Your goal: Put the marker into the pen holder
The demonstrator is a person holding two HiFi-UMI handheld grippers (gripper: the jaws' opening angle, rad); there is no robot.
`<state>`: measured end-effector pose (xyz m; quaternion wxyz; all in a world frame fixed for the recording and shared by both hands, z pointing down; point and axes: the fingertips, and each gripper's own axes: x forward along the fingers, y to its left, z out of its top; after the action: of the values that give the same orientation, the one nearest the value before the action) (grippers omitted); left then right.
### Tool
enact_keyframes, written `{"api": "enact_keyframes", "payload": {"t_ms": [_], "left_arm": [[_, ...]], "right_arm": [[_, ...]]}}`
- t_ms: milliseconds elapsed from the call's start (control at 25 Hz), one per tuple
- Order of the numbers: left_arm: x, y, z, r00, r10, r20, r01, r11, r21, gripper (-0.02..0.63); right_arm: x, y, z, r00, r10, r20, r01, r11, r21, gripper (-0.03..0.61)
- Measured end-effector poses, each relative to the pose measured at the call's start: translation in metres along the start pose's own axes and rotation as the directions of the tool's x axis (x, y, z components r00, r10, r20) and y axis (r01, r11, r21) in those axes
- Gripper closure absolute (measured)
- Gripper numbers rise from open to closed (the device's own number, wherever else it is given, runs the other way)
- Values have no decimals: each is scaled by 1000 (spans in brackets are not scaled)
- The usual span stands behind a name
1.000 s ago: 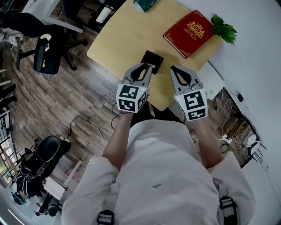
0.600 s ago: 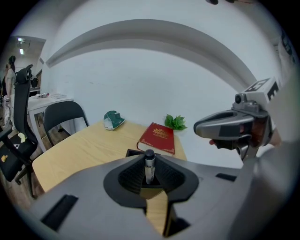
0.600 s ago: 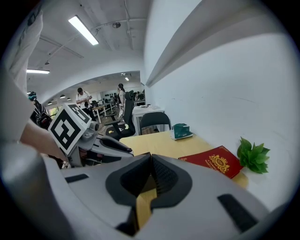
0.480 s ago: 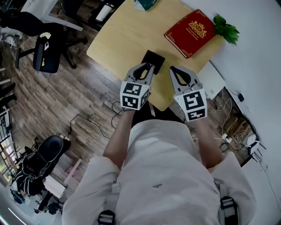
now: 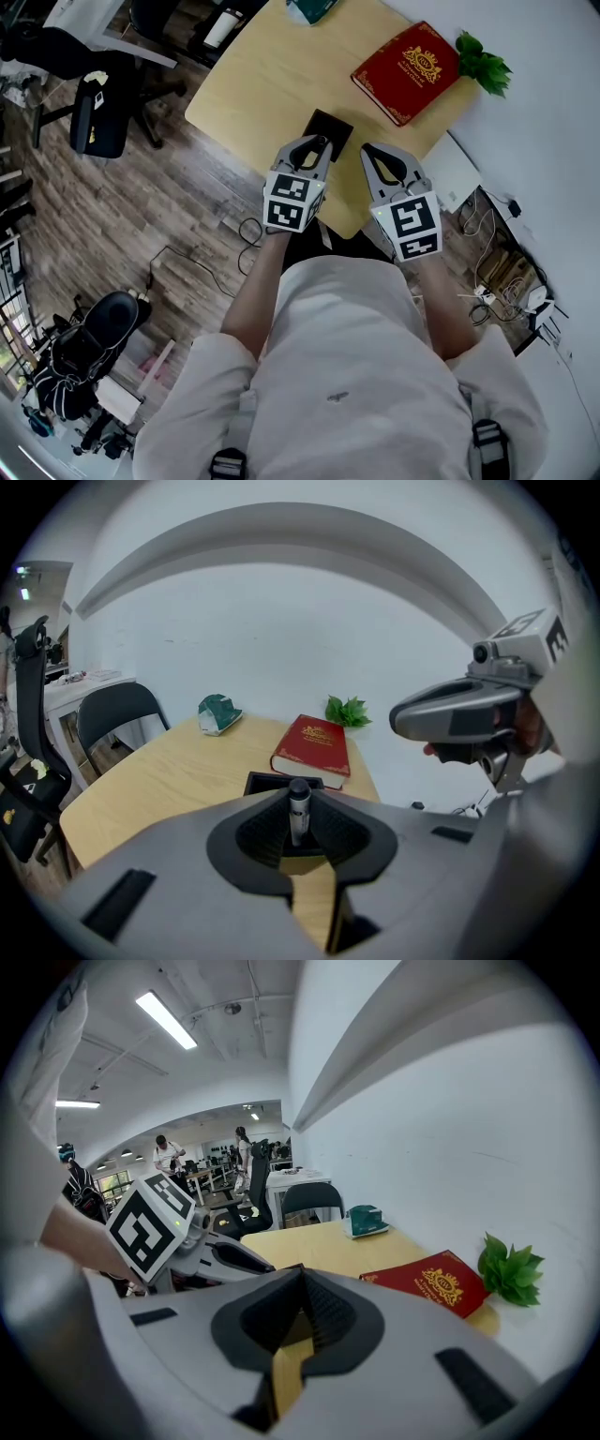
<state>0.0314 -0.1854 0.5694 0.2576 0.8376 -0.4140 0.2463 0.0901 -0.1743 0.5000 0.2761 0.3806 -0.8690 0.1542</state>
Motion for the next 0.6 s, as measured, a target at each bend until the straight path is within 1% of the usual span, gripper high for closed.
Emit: {"api": "enact_keyframes", "payload": {"t_ms": [600], "left_arm": [[5,1,-10,999,2,-45,0,999,49,549]], "right_arm": [[2,8,-2,1000,15,-2,-15,1000,1,575]]}}
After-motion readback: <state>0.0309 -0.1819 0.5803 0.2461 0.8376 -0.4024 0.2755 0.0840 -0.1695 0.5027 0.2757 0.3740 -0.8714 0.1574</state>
